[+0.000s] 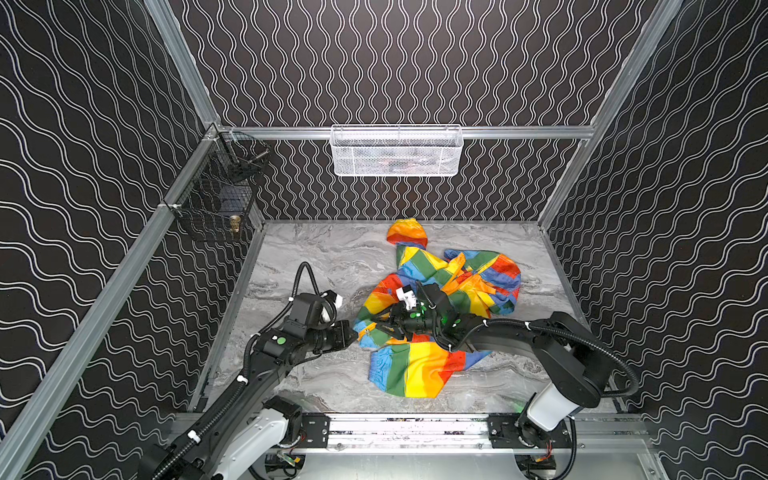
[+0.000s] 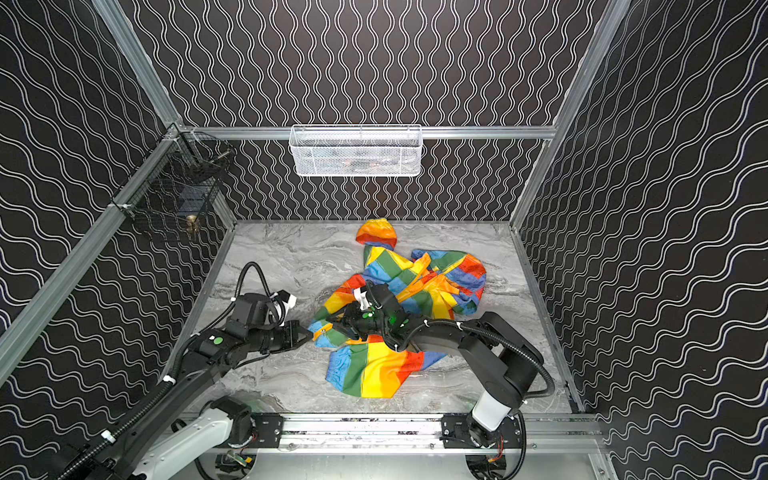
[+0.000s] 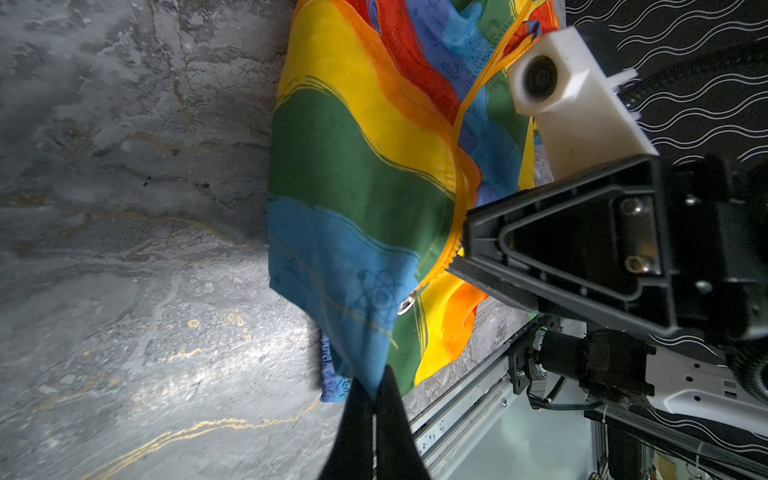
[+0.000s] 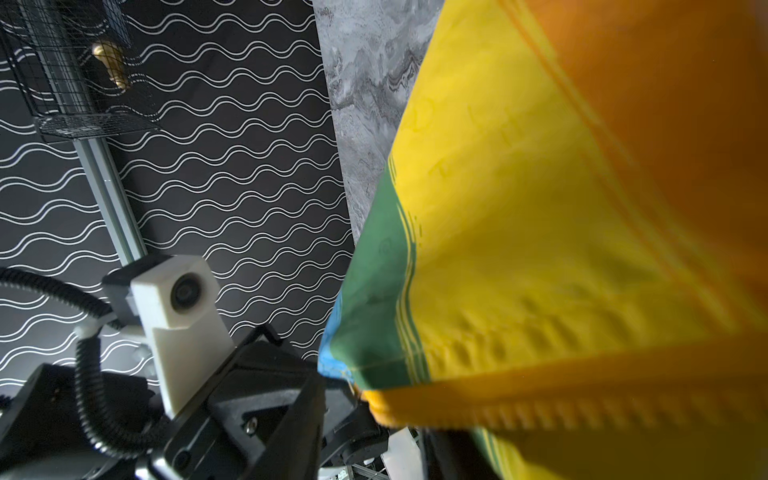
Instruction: Zip up the jacket
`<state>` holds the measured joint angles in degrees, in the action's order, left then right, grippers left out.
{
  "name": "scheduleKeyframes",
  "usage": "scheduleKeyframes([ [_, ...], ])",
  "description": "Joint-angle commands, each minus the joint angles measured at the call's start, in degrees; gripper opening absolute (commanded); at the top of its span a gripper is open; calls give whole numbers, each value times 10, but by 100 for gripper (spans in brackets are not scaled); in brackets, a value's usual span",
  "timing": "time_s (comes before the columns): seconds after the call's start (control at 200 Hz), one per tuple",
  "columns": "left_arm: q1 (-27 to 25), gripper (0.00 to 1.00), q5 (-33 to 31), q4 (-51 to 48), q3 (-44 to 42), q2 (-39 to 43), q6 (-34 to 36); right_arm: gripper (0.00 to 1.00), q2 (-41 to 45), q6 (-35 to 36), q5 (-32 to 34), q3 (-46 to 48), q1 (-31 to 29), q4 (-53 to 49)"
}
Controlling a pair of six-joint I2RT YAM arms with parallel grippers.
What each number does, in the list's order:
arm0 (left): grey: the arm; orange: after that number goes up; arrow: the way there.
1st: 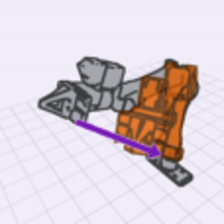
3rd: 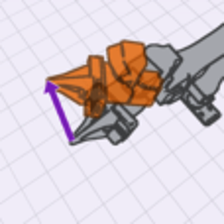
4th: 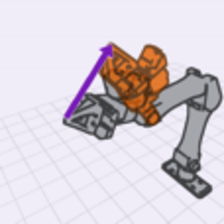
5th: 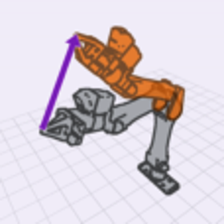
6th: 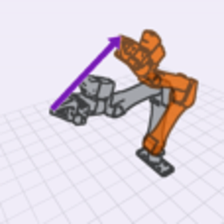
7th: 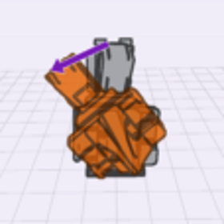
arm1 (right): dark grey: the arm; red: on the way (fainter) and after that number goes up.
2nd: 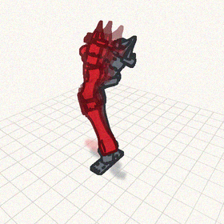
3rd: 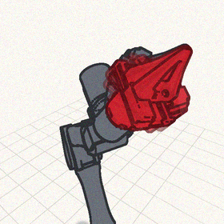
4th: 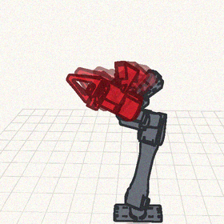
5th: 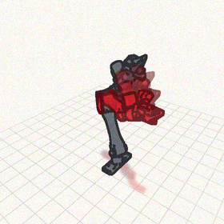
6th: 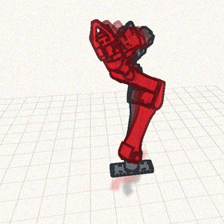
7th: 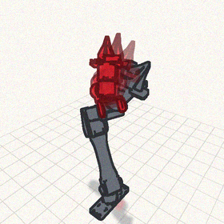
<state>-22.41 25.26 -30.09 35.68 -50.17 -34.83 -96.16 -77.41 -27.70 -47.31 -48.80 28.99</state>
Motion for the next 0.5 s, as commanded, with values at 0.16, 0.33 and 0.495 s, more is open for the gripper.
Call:
scheduleKeyframes([
  [0.16,1,0,14,15,-4,9,-6,15,-29,-34,2,-10,-1,70],
  [0.33,1,12,29,43,-18,17,-20,0,-38,-60,-1,-3,-1,106],
  [0.495,1,42,42,111,-63,37,-62,0,-34,-74,3,0,-1,118],
])
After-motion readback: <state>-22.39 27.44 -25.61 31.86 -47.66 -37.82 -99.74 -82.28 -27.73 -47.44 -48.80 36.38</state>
